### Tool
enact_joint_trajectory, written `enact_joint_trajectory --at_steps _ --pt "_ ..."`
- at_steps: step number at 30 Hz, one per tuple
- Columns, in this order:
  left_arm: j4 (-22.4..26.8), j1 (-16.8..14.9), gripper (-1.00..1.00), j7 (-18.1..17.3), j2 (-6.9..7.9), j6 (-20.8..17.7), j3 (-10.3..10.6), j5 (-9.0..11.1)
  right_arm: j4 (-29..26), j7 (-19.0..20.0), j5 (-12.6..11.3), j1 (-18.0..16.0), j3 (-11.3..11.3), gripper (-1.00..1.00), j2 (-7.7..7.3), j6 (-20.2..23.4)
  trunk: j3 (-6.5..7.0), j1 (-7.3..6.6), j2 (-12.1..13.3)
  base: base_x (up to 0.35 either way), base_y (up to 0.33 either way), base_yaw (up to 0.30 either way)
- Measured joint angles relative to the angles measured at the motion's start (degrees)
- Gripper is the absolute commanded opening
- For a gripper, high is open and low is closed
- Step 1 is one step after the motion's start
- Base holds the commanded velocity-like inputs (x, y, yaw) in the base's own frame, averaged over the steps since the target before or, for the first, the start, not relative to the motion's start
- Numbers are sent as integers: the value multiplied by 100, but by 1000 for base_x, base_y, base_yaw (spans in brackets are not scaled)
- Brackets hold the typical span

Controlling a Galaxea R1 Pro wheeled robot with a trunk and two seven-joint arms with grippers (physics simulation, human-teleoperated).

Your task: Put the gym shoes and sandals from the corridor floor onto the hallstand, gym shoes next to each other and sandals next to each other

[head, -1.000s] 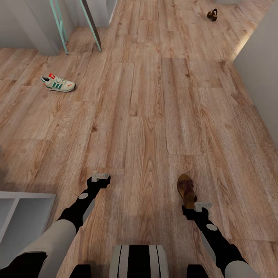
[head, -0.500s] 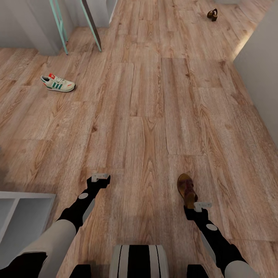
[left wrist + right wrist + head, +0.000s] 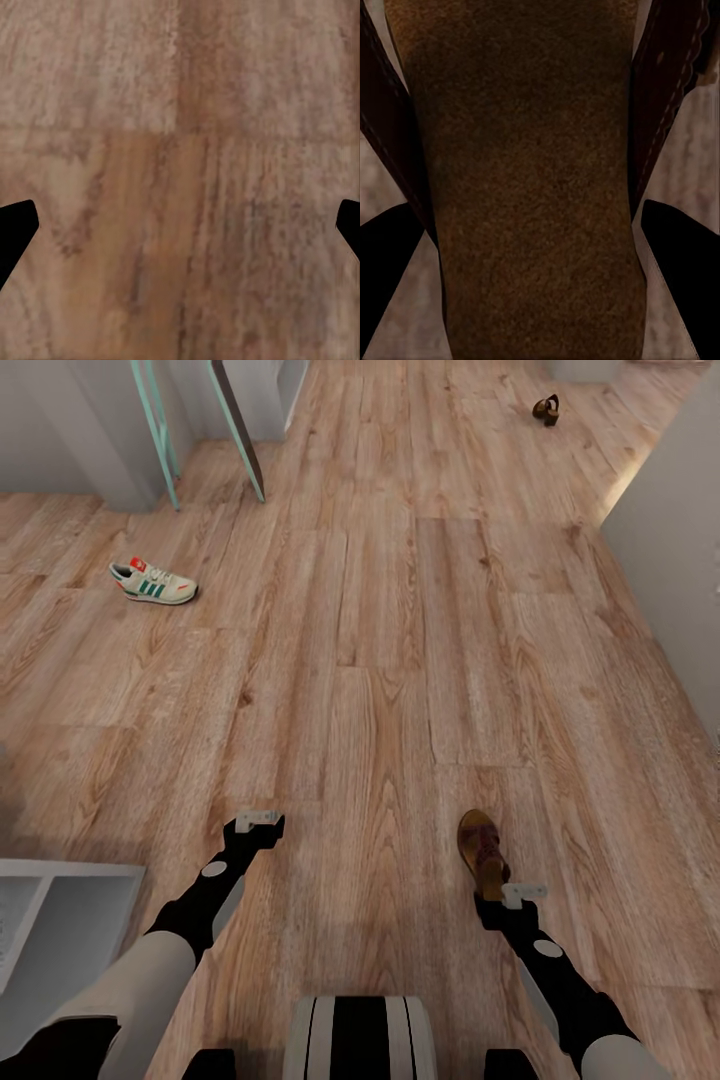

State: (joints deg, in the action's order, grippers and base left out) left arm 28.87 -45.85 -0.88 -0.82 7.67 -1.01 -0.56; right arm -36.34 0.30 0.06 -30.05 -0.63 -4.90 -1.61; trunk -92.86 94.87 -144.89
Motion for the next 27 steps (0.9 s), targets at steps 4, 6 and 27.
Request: enact_joint_trajectory --at_steps 4,6,27 --pt "-14 9 100 0 6 -8 -7 -2 0 3 -2 0 3 -100 5 -5 89 -10 5 0 0 0" --pt "-34 13 100 0 9 -10 -9 -7 0 3 -2 0 6 -100 5 -6 133 -15 8 0 0 0" --pt "-27 1444 100 71 347 83 -59 9 33 3 22 16 -4 -100 -45 -561 605 -70 36 0 0 -5"
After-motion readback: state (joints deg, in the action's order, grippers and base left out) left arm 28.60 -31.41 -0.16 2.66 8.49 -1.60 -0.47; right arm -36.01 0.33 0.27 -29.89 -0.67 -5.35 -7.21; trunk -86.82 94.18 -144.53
